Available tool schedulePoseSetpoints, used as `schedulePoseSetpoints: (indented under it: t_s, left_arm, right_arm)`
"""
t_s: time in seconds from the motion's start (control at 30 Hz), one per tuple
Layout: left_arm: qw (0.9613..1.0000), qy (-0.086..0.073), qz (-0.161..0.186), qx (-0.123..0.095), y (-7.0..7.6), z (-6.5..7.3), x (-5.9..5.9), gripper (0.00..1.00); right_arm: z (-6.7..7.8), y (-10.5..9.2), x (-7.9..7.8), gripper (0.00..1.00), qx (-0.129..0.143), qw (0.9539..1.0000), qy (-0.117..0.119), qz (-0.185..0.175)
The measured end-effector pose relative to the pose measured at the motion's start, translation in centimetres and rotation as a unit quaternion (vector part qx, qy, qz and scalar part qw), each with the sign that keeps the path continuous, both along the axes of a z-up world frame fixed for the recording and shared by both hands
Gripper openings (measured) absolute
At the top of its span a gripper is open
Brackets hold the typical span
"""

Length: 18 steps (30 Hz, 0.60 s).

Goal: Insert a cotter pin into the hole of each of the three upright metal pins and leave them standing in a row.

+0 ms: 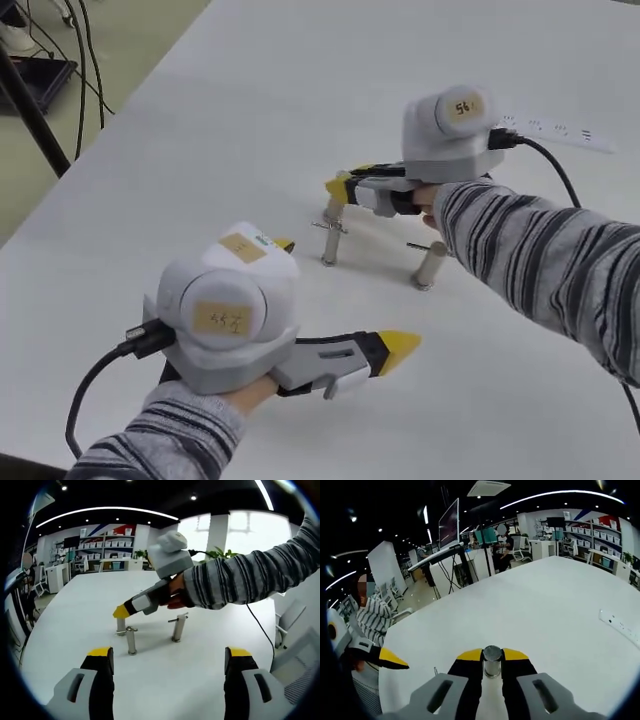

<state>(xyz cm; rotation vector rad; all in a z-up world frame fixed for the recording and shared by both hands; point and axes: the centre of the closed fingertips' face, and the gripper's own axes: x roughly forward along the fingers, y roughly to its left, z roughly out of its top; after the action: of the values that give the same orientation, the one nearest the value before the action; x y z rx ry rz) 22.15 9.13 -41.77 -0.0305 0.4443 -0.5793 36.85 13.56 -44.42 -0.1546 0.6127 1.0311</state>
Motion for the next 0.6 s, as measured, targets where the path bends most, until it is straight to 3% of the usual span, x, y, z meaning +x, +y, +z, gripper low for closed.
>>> schedulePoseSetpoints:
  t_s: [0.23, 0.6]
  left_arm:
    - [1.0000, -0.005, -0.005, 0.002, -0.2, 0.2, 0.0, 0.91]
    - [0.9998, -0.010, -0.019, 0.004, -1.0, 0.3, -0.2, 0.91]
  right_arm:
    - [0.7, -2.4, 0.0, 0.08, -0.014, 0.9998, -0.012, -0.008]
    - [1.0, -9.3, 0.0, 0.08, -0.042, 0.9971, -0.015, -0.061]
